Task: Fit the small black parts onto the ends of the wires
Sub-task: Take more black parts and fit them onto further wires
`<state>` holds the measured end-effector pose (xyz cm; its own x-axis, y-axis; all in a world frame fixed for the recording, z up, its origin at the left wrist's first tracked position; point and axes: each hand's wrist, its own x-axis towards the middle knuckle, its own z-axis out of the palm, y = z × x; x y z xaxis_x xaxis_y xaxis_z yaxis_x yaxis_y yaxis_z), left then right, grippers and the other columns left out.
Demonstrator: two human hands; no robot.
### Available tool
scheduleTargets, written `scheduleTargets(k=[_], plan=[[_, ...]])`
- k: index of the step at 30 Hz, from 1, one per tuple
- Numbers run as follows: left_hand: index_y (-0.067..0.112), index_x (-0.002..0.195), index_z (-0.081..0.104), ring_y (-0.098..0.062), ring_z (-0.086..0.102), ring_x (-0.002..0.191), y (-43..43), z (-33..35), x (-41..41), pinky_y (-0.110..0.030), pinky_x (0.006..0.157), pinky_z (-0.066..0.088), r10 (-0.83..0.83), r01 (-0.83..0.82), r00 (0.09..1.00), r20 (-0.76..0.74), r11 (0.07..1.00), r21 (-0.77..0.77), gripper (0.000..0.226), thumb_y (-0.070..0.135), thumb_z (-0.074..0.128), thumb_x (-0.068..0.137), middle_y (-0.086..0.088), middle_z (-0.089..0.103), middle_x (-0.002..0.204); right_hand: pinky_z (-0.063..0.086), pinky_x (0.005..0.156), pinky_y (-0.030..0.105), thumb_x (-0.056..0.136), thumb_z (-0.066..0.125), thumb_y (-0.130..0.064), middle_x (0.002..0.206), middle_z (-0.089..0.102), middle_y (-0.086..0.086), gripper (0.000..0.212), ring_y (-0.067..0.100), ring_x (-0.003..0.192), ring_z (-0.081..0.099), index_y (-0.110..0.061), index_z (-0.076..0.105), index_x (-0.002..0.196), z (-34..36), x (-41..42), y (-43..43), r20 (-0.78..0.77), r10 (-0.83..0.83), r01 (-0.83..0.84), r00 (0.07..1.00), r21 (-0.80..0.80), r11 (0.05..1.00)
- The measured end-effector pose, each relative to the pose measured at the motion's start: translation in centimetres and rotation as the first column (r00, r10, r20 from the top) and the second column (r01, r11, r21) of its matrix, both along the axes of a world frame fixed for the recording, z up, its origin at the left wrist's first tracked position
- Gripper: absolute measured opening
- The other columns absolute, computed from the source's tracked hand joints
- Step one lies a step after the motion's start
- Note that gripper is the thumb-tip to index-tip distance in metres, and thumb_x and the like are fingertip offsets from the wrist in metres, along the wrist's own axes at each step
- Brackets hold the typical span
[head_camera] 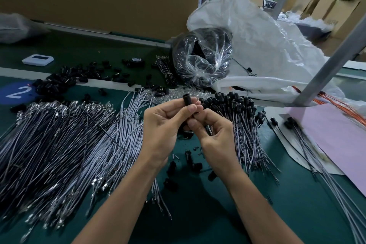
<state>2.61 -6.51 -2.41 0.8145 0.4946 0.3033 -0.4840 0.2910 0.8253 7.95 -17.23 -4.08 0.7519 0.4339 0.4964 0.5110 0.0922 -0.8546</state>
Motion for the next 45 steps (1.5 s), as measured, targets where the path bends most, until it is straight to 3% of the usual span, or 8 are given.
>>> scheduleTargets(k=[13,20,24,27,31,39,42,45], plan=[[0.003,0.092,0.074,-0.017,0.073,0.078,0.1,-0.1,0.5,-0.023,0.069,0.056,-0.035,0.027,0.997,-0.062,0.992,-0.123,0.026,0.021,0.072,0.074,-0.009,0.076,0.082,0.056,0.069,0.027,0.089,0.068,-0.011,0.076,0.073,0.002,0.006,0.016,0.071,0.071,-0.009,0.074,0.091,0.7,-0.2,-0.3,-0.026,0.000,0.000,1.000,-0.014,1.000],[0.005,0.096,0.072,-0.008,0.060,0.047,3.0,-0.3,0.6,-0.017,0.049,0.051,-0.024,-0.027,0.989,-0.147,0.942,-0.336,0.023,0.016,0.070,0.076,-0.009,0.076,0.083,0.049,0.061,0.019,0.097,0.050,-0.032,0.056,0.065,0.006,0.039,0.014,0.051,0.061,-0.006,0.074,0.081,1.1,0.2,-0.8,-0.107,0.024,-0.019,0.994,0.054,0.998],[0.003,0.096,0.072,-0.005,0.060,0.045,3.9,-0.9,0.7,-0.016,0.046,0.050,-0.098,0.005,0.944,-0.314,0.959,-0.284,0.028,0.018,0.072,0.072,-0.011,0.077,0.088,0.048,0.058,0.027,0.096,0.059,-0.023,0.060,0.067,0.005,0.025,0.014,0.055,0.060,-0.010,0.074,0.080,0.7,1.3,-1.2,-0.127,-0.053,0.024,0.990,-0.218,0.976],[0.005,0.093,0.072,-0.005,0.059,0.044,3.9,-1.2,0.7,-0.016,0.046,0.050,-0.154,0.063,0.922,-0.355,0.965,-0.254,0.026,0.022,0.070,0.073,-0.008,0.077,0.087,0.044,0.057,0.018,0.091,0.065,-0.010,0.060,0.067,-0.004,0.014,0.001,0.054,0.057,-0.018,0.074,0.083,0.2,2.0,-1.3,-0.113,-0.066,0.003,0.991,-0.482,0.876],[0.007,0.094,0.072,-0.006,0.062,0.046,4.3,-1.3,0.7,-0.017,0.046,0.051,-0.132,0.053,0.926,-0.355,0.973,-0.225,0.020,0.023,0.067,0.083,-0.004,0.077,0.083,0.037,0.053,0.009,0.090,0.063,-0.006,0.064,0.063,-0.010,0.018,-0.002,0.054,0.051,-0.021,0.074,0.087,-0.2,2.1,-1.3,0.005,-0.149,0.127,0.989,-0.547,0.827],[0.009,0.089,0.074,-0.003,0.055,0.043,5.0,-1.2,0.5,-0.012,0.038,0.039,-0.043,-0.033,0.947,-0.319,0.973,-0.229,0.024,0.026,0.071,0.073,-0.005,0.077,0.082,0.042,0.072,0.003,0.089,0.057,0.005,0.092,0.063,-0.011,0.031,-0.005,0.078,0.056,-0.014,0.070,0.110,0.4,2.9,-0.3,0.204,-0.261,0.330,0.944,-0.505,0.797],[0.004,0.094,0.071,-0.004,0.048,0.035,5.0,-1.8,0.7,-0.012,0.033,0.033,0.014,-0.081,0.922,-0.386,0.984,-0.158,0.019,0.016,0.073,0.078,-0.007,0.076,0.079,0.048,0.095,0.021,0.091,0.053,0.003,0.110,0.069,0.001,0.033,0.011,0.101,0.062,-0.010,0.069,0.116,0.9,3.6,1.4,0.285,-0.213,0.343,0.934,-0.559,0.755],[0.004,0.094,0.071,-0.004,0.040,0.032,4.9,-2.2,1.0,-0.013,0.033,0.032,0.049,-0.108,0.902,-0.429,0.987,-0.115,0.011,0.009,0.072,0.084,-0.007,0.077,0.080,0.048,0.101,0.036,0.091,0.050,0.003,0.119,0.069,0.006,0.038,0.021,0.112,0.062,-0.012,0.068,0.121,1.3,4.4,3.6,0.299,-0.120,0.294,0.946,-0.647,0.703]])
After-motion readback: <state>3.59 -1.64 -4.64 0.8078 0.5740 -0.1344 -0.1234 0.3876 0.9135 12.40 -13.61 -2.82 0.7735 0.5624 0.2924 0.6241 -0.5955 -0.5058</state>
